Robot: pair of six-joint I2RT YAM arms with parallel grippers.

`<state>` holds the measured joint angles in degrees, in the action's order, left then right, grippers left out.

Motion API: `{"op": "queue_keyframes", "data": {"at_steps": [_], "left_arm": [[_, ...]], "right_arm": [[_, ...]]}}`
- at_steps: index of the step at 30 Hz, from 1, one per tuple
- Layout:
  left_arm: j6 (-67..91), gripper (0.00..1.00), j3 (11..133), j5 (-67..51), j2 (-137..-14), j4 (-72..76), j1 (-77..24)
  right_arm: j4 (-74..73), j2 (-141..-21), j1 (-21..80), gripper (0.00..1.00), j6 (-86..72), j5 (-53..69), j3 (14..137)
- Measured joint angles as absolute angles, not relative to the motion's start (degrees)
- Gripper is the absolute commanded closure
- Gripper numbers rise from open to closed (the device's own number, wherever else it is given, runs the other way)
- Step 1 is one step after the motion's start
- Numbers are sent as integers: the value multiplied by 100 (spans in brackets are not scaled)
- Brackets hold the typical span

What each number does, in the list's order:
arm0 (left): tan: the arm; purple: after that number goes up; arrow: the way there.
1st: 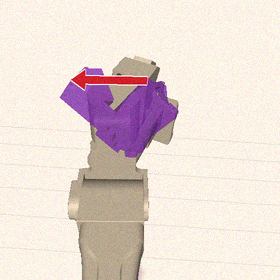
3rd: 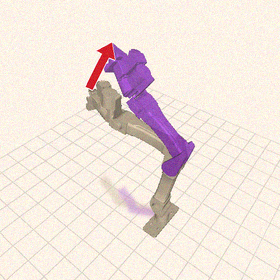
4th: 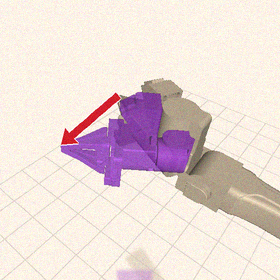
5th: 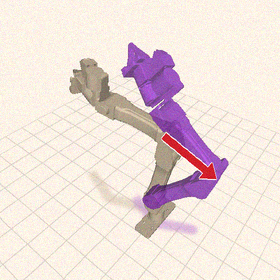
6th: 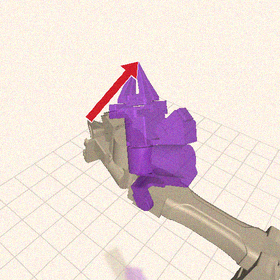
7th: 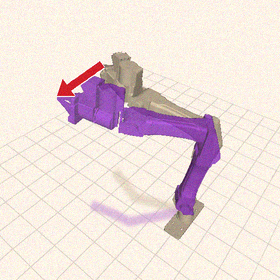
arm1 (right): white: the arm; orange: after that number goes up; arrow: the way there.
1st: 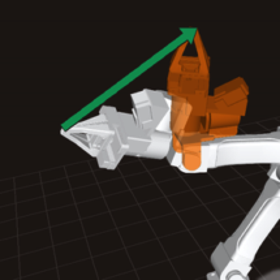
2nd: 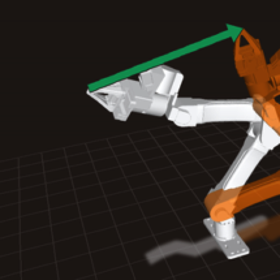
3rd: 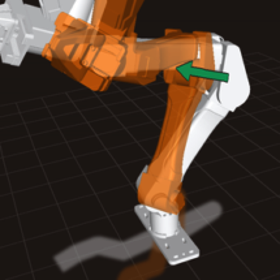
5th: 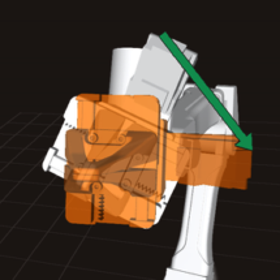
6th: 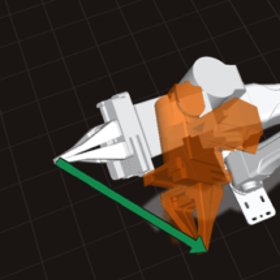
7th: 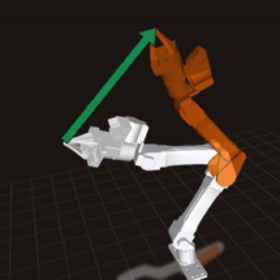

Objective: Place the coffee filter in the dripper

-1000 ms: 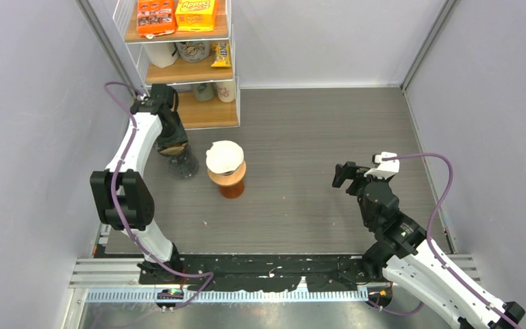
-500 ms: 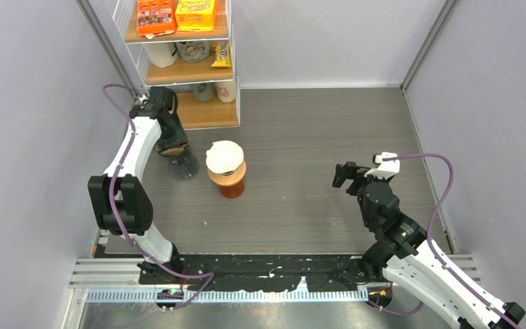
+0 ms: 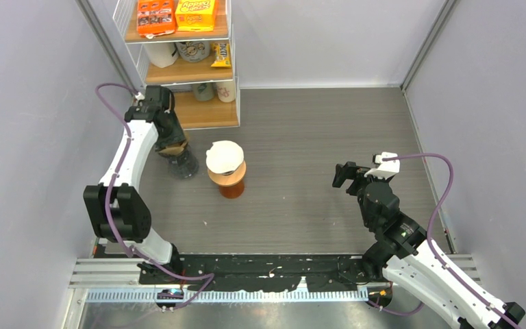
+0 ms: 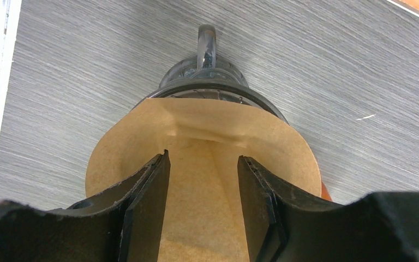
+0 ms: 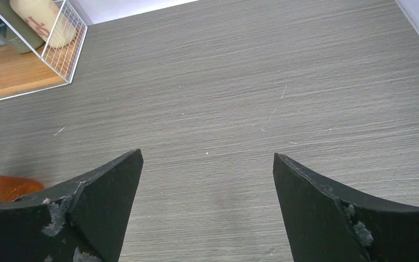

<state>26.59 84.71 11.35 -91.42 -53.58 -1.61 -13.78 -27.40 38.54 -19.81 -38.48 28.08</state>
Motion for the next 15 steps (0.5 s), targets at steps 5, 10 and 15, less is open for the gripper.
{"op": "queue_keyframes", "data": {"at_steps": [5, 10, 15], "left_arm": [[2657, 42, 8471, 1133, -9026, -5358, -161], [2655, 40, 8584, 1144, -8739, -5433, -161], [2659, 10, 8814, 1125, -8246, -5457, -161]], "right_arm": [[-1378, -2740, 3854, 4, -1981, -3850, 2808], [-1378, -2740, 3854, 4, -1979, -3850, 2808], [-1378, -2738, 3854, 5, -1979, -3865, 2808]]}}
